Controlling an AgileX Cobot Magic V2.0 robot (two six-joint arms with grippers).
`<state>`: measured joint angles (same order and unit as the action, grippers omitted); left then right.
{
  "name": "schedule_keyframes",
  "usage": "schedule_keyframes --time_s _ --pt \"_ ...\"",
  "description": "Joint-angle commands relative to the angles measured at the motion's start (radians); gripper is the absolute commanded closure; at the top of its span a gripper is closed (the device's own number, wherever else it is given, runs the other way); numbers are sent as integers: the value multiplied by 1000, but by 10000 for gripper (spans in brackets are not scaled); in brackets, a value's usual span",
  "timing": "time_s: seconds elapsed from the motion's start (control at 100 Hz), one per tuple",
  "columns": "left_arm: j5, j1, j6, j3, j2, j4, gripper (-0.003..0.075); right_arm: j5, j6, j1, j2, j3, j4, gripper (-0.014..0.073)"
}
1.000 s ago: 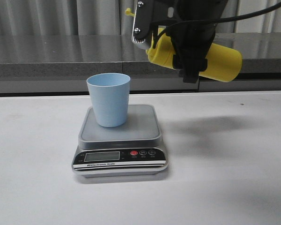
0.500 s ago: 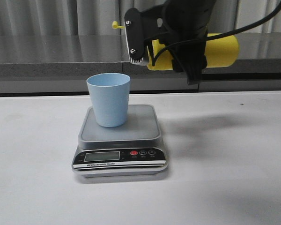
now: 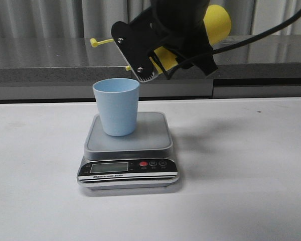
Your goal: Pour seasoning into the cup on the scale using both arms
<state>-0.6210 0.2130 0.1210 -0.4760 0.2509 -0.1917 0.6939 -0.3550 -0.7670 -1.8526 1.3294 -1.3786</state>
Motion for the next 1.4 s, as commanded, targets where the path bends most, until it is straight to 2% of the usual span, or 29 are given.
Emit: schedule_keyframes --time_s 0.0,0.24,0.31,0.49,0.62,0.75,0.99,1.19,1.39 --pt "70 -2 -6 -27 8 -13 740 43 -32 -5 50 30 -62 654" --pt "70 -2 -6 -27 8 -13 740 42 -27 -7 50 30 -58 654" --pt "70 -2 -6 -27 8 -13 740 35 25 -7 50 30 -48 654" --pt "70 -2 -6 -27 8 -13 740 26 337 -5 53 30 -40 654" --pt "70 -2 -6 -27 8 -13 740 27 631 -2 76 30 -7 654" --pt "70 -2 -6 -27 8 -13 740 15 794 15 117 30 49 654" --pt "70 -2 -6 -27 8 -13 740 -125 962 108 214 13 234 654" --pt "70 -2 -6 -27 8 -13 740 -321 1053 206 311 -92 383 654" --pt "70 -2 -6 -27 8 -13 740 -548 1149 294 377 -215 408 654"
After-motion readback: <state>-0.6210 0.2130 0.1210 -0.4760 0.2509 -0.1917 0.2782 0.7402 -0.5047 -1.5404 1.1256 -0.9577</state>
